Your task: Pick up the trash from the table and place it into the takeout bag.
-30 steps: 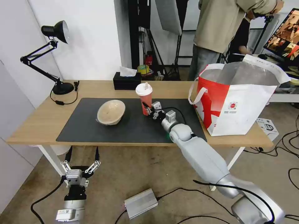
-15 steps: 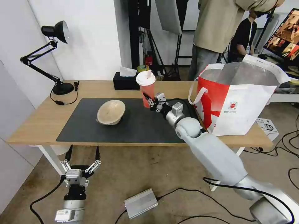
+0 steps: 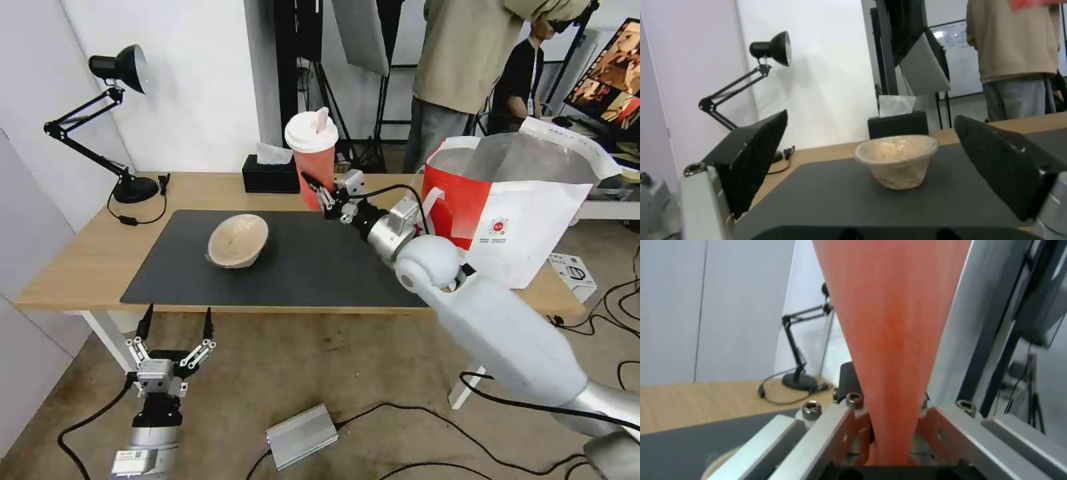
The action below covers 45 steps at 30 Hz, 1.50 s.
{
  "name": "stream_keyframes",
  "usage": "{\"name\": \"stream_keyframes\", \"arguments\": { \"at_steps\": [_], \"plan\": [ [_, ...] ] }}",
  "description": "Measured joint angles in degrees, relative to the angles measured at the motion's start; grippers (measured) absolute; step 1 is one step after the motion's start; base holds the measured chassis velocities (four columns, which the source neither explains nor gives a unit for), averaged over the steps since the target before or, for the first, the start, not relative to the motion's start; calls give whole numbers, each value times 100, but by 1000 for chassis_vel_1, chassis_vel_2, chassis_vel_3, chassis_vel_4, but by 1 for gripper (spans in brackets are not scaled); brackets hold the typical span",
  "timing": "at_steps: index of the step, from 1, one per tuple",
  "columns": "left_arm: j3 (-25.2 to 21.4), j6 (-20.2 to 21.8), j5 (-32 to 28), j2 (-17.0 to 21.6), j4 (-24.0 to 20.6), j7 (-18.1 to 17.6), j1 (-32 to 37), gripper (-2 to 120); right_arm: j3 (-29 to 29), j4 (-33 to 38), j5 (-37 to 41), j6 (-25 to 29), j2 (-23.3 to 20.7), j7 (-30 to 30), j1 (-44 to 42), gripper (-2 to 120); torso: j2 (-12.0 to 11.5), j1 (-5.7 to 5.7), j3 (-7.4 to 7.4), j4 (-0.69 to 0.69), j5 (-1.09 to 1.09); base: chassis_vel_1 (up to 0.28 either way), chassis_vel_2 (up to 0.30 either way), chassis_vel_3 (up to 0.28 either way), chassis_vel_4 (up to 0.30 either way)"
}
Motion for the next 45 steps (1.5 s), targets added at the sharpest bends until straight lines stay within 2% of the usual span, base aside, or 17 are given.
{"name": "stream_keyframes", "arguments": {
  "at_steps": [8, 20, 25, 27, 39, 45],
  "plan": [
    [50, 2, 99, -54, -25, 1, 25, 100, 306, 366, 126, 208, -430, 11, -5, 3, 0, 0, 0, 0, 0, 0, 0, 0, 0],
    [187, 2, 317, -114, -31, 9, 33, 100, 956, 1056, 677, 213, -1461, -15, -26, 3, 0, 0, 0, 0, 0, 0, 0, 0, 0],
    [200, -3, 332, -108, -25, 11, 37, 100, 1151, 1152, 774, 213, -1618, -15, -76, 3, 0, 0, 0, -1, 0, 0, 0, 0, 0],
    [223, -11, 339, -88, -12, 15, 38, 100, 1418, 1243, 851, 213, -1783, -1, -132, 3, 1, 0, 0, 0, 0, 0, 0, 0, 0],
    [253, -27, 330, 8, 11, 26, 26, 100, 1911, 1228, 853, 211, -2385, -4, -201, 3, 1, 0, 0, -1, 0, 0, 0, 0, 0],
    [245, -68, 250, 74, 10, 28, 46, 100, 1989, 971, 612, 192, -2800, -266, -148, 3, 0, 0, 1, 0, 0, 0, 0, 0, 0]
  ]
}}
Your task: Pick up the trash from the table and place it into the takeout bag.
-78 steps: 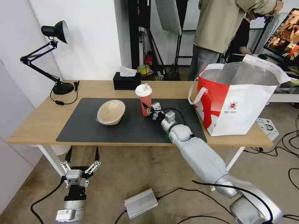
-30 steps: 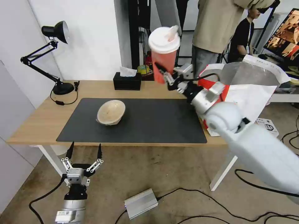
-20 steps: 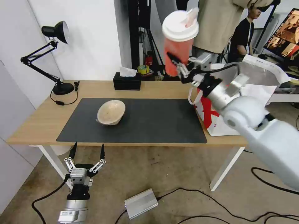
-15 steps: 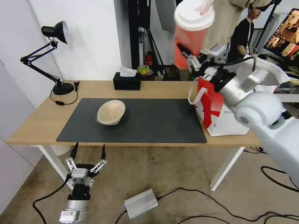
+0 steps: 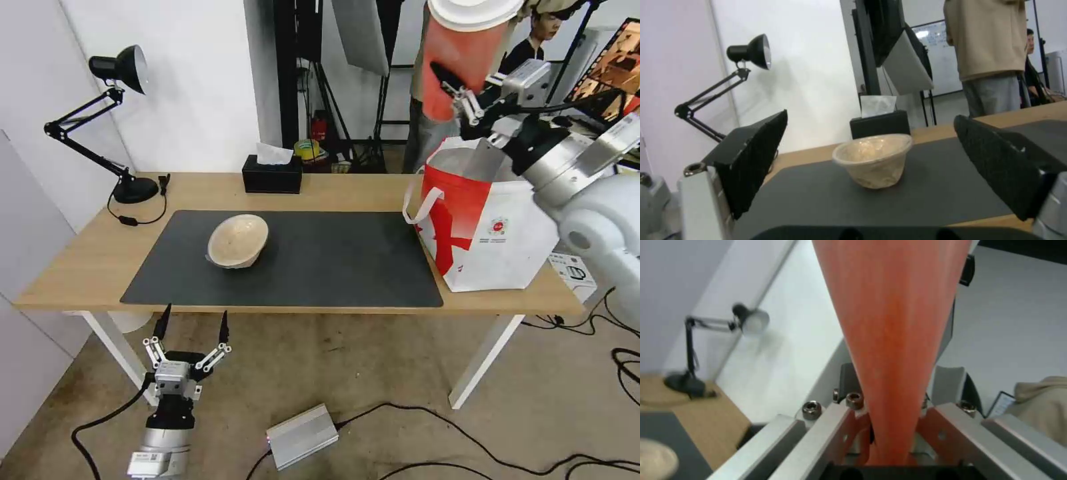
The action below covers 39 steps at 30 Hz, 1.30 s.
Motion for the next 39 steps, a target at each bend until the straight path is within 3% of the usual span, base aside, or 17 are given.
{"name": "stream_keyframes", "arguments": {
  "at_steps": [10, 22, 39],
  "plan": [
    [46, -35, -42, 9, 39, 7, -52, 100, 66, -458, -479, -108, -477, -410, 41, 3, 0, 0, 0, 0, 0, 0, 0, 0, 0],
    [46, -49, -40, 11, -15, 27, -21, 100, 75, -1124, -1241, -114, -672, -906, 79, 3, -1, 0, 0, 0, 0, 0, 0, 0, 0],
    [82, -109, -41, -53, -54, 164, 53, 100, -59, -2026, -1974, -528, -930, -1873, 418, 3, -1, 0, 0, 0, 0, 0, 0, 0, 0]
  ]
}}
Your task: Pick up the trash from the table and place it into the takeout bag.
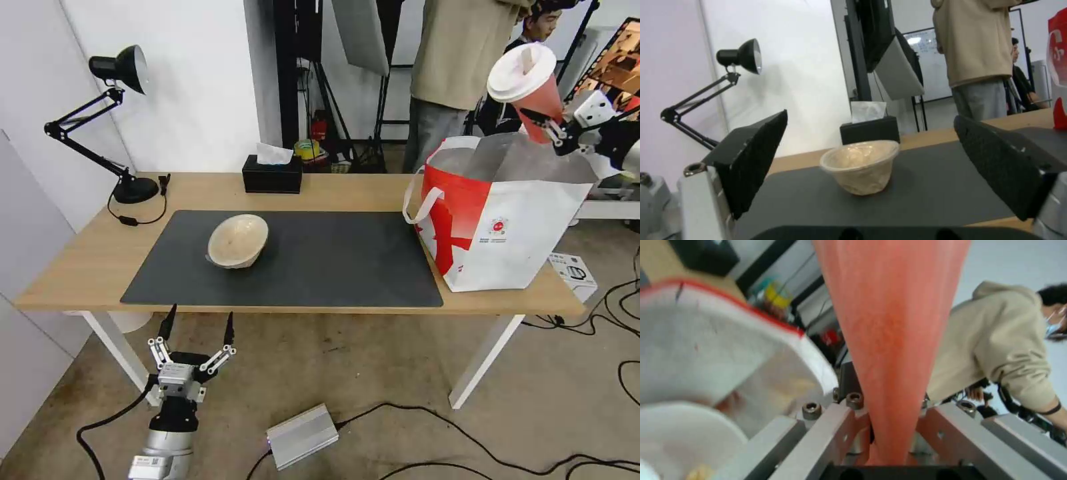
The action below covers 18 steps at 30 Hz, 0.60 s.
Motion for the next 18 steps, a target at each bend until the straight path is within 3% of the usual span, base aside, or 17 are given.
{"name": "stream_keyframes", "arguments": {
  "at_steps": [3, 18],
  "plan": [
    [0, -24, 1, -20, -7, 0, 22, 100, -24, -125, -220, -126, -10, -371, 98, 3, 0, 0, 0, -1, -1, 0, 0, 0, 0],
    [-32, -98, -28, -70, -59, 0, 63, 100, -687, -697, -797, -258, 350, -847, 917, 3, 0, 0, 0, 0, -1, 0, 0, 0, 0]
  ]
}}
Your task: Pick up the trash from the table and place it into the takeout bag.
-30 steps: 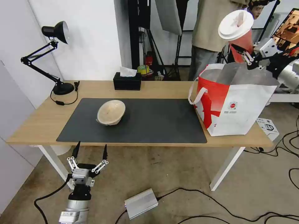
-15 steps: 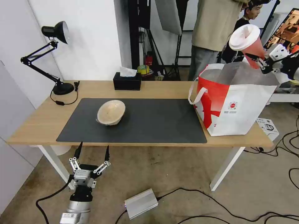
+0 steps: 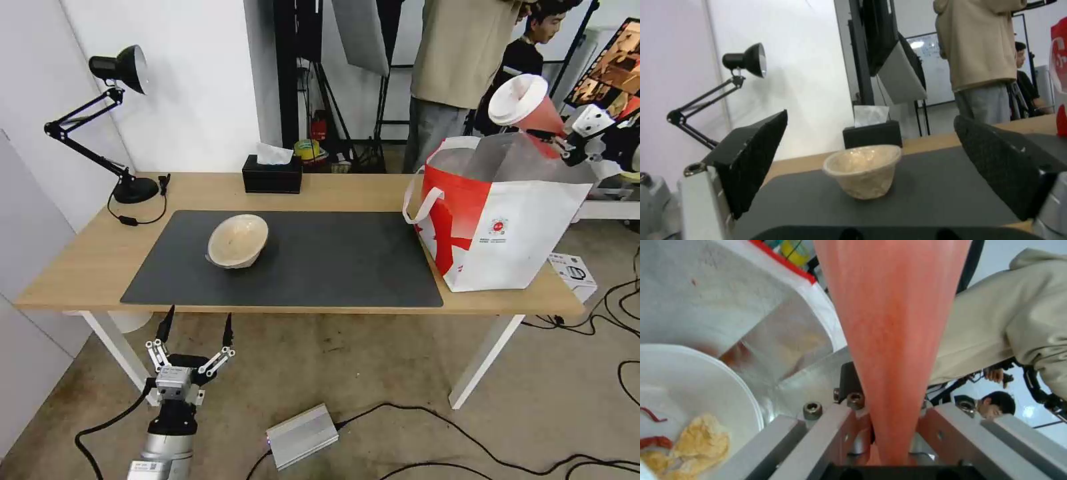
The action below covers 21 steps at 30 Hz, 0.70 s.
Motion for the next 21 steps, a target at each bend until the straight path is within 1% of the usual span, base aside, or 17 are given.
{"name": "stream_keyframes", "arguments": {
  "at_steps": [4, 7, 12, 15, 21],
  "plan": [
    [-4, -1, -2, -12, -40, 0, 3, 100, -169, -134, -136, 13, 96, -16, 181, 3, 0, 0, 0, 0, 0, 0, 0, 0, 0],
    [-13, -2, -12, -17, -67, 0, 4, 100, -463, -334, -243, 43, 244, -13, 468, 3, 0, 0, 0, 0, 1, 0, 0, 0, 0],
    [-23, -3, -22, -24, -69, 0, 4, 100, -676, -529, -365, 102, 385, -11, 712, 3, 0, 0, 0, 0, 0, 0, 0, 0, 0],
    [-25, -4, -29, -32, -69, 0, -3, 100, -864, -775, -461, 164, 515, -34, 904, 3, 0, 0, 0, 0, 0, 0, 0, 0, 0],
    [-14, -4, -31, -56, -26, 0, -53, 100, -1159, -1105, -584, 308, 598, -76, 1139, 3, 0, 0, 0, -1, 1, 0, 0, 0, 0]
  ]
}}
